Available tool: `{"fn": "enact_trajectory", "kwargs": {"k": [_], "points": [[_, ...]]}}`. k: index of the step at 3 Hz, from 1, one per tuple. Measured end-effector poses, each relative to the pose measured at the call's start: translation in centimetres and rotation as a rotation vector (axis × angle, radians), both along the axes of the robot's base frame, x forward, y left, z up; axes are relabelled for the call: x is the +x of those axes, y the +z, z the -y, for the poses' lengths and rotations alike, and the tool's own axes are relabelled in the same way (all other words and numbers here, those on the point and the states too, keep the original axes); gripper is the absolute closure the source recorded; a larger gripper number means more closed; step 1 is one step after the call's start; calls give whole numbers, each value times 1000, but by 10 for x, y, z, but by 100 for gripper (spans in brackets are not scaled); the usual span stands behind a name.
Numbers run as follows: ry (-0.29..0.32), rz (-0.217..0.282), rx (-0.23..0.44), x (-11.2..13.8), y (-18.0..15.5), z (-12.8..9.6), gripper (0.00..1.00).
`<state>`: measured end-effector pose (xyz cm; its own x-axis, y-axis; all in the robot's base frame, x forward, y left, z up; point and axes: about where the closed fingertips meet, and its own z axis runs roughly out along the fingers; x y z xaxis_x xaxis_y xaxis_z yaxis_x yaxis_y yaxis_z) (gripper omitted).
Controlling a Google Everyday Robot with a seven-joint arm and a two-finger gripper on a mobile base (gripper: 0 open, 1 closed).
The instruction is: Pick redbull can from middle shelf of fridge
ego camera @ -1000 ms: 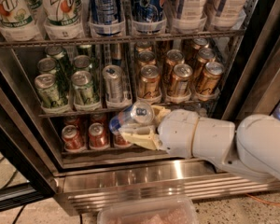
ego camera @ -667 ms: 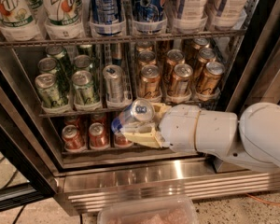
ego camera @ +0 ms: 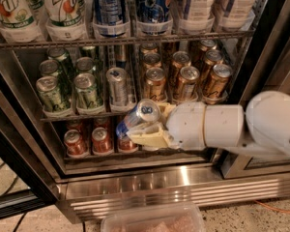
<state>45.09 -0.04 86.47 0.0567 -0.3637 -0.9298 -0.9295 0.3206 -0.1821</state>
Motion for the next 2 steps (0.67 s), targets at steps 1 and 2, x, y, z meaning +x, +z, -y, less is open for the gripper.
{"fn": "enact_trajectory", "kwargs": {"k": [1, 2], "points": [[96, -69, -35, 37, -9, 23, 100], [205, -115, -57, 64, -4, 31, 100]]}}
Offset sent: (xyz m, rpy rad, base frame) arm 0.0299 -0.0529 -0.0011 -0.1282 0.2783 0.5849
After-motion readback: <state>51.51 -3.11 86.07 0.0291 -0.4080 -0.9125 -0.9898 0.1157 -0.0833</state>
